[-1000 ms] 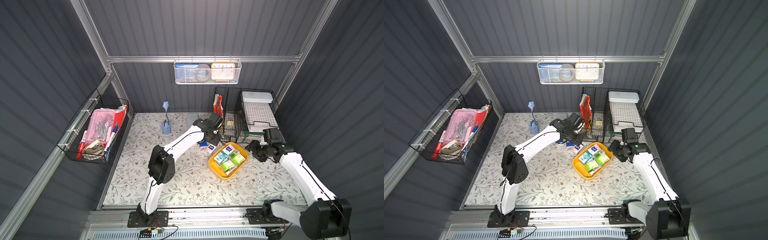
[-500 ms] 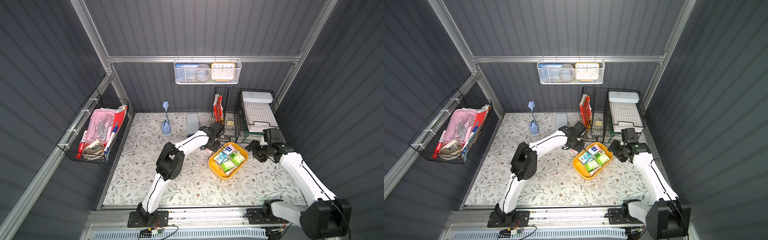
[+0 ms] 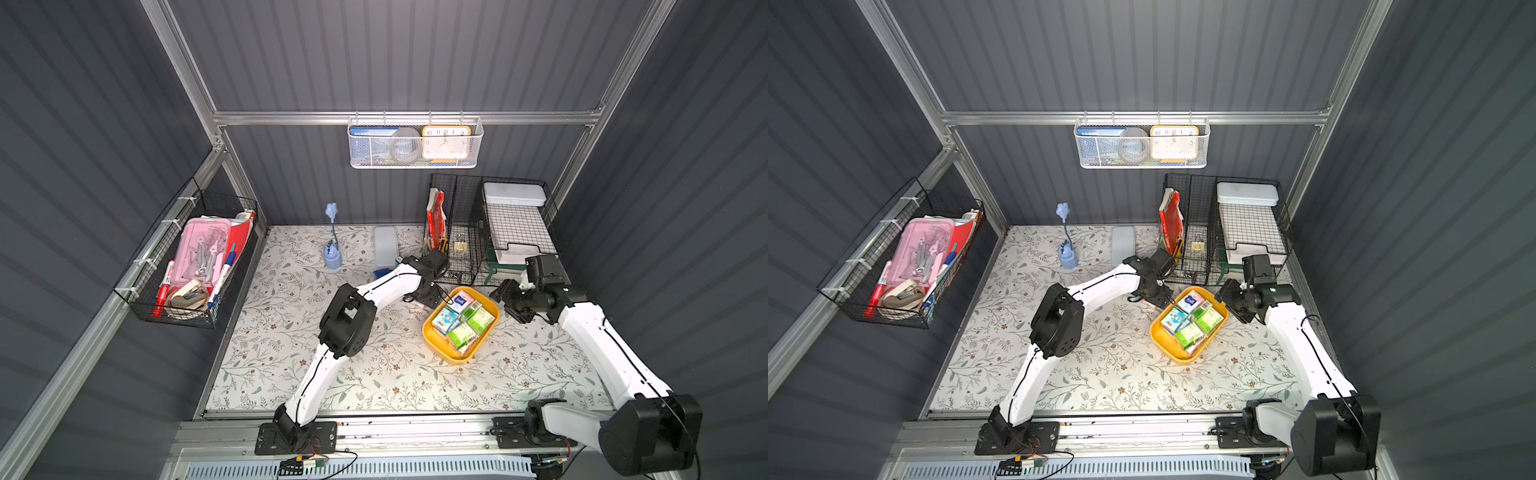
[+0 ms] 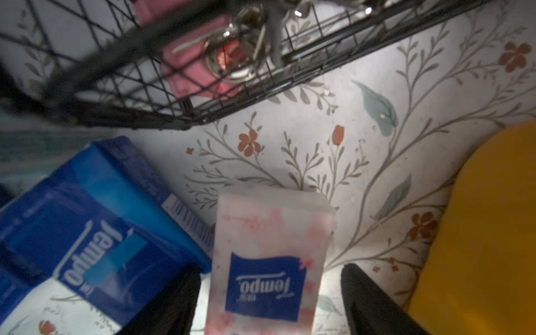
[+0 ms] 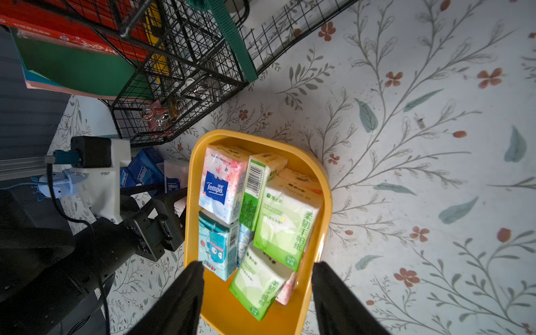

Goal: Put the pocket tissues into the storage box
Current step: Adjust the storage box at the center of the board, then pick up the pocket tissues from the center of the board, then place the pocket tissues in the storage box.

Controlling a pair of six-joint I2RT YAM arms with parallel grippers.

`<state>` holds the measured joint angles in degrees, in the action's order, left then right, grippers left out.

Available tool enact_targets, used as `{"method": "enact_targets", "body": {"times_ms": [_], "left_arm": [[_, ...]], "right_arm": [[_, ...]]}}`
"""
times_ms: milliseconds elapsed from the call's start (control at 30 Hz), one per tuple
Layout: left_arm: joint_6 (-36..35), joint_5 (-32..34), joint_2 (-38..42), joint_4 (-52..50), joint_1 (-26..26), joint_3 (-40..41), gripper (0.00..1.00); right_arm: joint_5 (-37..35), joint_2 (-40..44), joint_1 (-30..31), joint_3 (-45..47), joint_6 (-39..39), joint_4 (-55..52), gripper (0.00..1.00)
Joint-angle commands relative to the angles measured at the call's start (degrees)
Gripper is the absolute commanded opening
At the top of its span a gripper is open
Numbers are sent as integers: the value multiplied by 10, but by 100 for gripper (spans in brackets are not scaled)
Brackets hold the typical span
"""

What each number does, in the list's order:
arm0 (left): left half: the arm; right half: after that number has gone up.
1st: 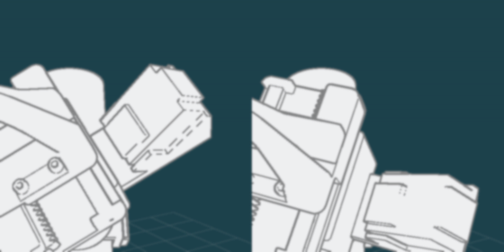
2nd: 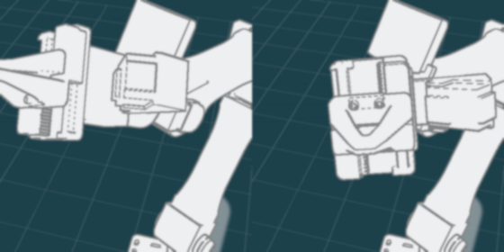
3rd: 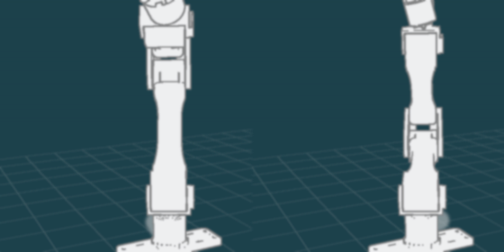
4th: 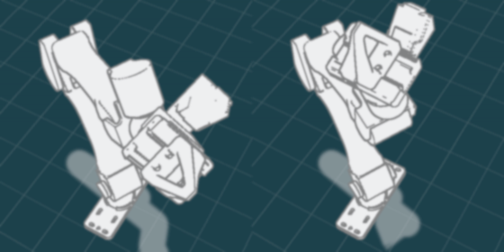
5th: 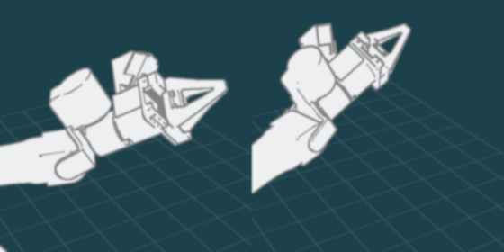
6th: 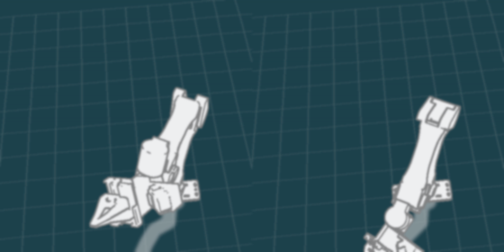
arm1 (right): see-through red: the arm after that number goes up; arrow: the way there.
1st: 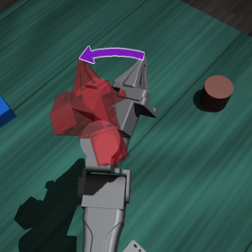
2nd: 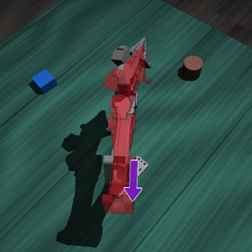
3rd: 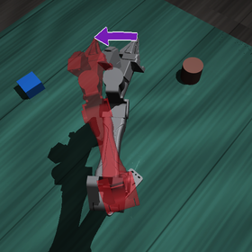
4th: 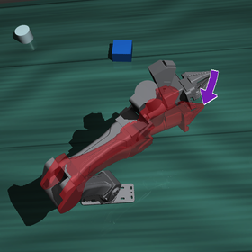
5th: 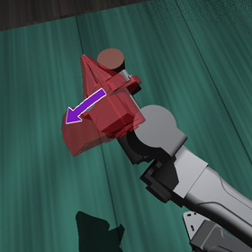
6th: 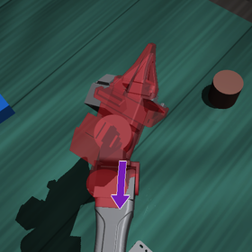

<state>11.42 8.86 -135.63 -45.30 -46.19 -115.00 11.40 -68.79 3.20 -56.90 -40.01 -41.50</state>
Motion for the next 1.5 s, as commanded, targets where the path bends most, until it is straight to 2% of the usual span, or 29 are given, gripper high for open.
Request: {"method": "enact_targets", "body": {"times_ms": [0, 233, 300, 333, 400, 500, 633, 667, 833, 1233, 1467], "left_arm": [[15, -33, -23, -10, -1, -11, 77], [17, -37, -35, -10, -1, -25, 70], [17, -43, -39, -11, -1, -27, 55], [17, -45, -41, -13, -1, -28, 52], [17, -46, -43, -14, -1, -28, 55], [17, -46, -46, -15, -1, -29, 64], [17, -46, -54, -20, -1, -38, 71], [16, -46, -57, -23, -1, -40, 70], [19, -40, -42, -22, -1, -31, 51], [19, 3, 43, -57, -1, -34, 45], [18, 20, 84, -71, -1, -46, 45]], "right_arm": [[-2, -1, -1, -10, 5, -9, 64], [0, -3, -1, -9, 5, -5, 64], [0, -3, -1, -8, 5, -5, 64], [1, -3, -1, -8, 5, -4, 64], [1, -2, -2, -7, 5, -4, 64], [0, -3, -1, -6, 5, -4, 64], [2, -2, -1, -5, 5, -4, 64], [2, -3, -2, -5, 5, -4, 64], [-1, 1, -1, -5, 5, -5, 64], [3, 2, -1, 0, -2, 2, 63], [4, 2, -1, 0, -4, 6, 63]]}}
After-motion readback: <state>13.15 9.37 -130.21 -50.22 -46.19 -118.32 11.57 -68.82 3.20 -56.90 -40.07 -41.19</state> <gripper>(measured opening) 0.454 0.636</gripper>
